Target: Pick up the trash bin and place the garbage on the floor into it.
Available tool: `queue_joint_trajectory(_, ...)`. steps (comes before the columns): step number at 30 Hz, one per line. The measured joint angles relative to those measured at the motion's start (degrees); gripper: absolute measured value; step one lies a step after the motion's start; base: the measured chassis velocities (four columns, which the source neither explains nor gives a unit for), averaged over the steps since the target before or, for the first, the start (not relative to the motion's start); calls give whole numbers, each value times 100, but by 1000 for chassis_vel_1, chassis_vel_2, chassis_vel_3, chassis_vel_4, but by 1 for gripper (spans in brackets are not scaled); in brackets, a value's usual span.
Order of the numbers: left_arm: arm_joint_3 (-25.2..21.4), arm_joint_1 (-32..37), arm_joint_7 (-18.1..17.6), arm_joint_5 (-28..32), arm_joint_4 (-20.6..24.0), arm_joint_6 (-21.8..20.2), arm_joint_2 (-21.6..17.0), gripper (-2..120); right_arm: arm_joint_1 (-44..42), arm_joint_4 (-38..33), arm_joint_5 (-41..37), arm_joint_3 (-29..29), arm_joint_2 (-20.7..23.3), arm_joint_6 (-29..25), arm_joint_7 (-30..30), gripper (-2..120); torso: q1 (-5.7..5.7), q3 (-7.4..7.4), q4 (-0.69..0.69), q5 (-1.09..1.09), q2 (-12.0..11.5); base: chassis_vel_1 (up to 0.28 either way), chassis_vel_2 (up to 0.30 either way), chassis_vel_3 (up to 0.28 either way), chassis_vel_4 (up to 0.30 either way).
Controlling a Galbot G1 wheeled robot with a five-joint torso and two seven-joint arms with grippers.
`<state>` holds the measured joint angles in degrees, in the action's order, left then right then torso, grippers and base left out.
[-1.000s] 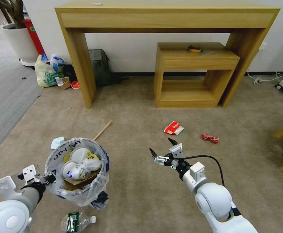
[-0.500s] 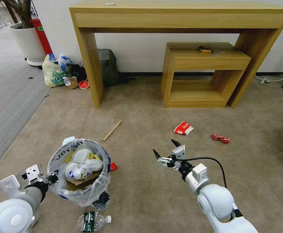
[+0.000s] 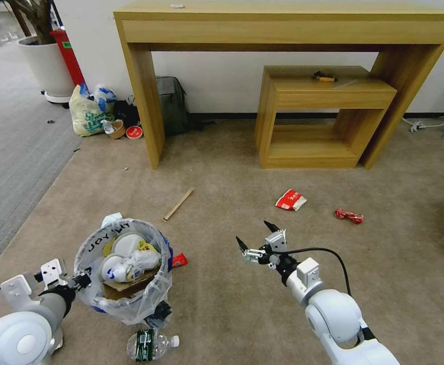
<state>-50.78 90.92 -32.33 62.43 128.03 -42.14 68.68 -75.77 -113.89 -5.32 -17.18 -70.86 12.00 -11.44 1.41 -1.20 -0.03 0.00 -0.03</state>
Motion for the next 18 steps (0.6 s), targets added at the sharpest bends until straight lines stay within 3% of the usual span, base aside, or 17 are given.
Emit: queue_joint_trajectory(18, -47, 13, 142, -74, -34, 0, 27, 0, 63, 67, 50, 163, -4, -3, 34, 100, 0, 0, 1, 0, 0, 119, 94, -121, -93)
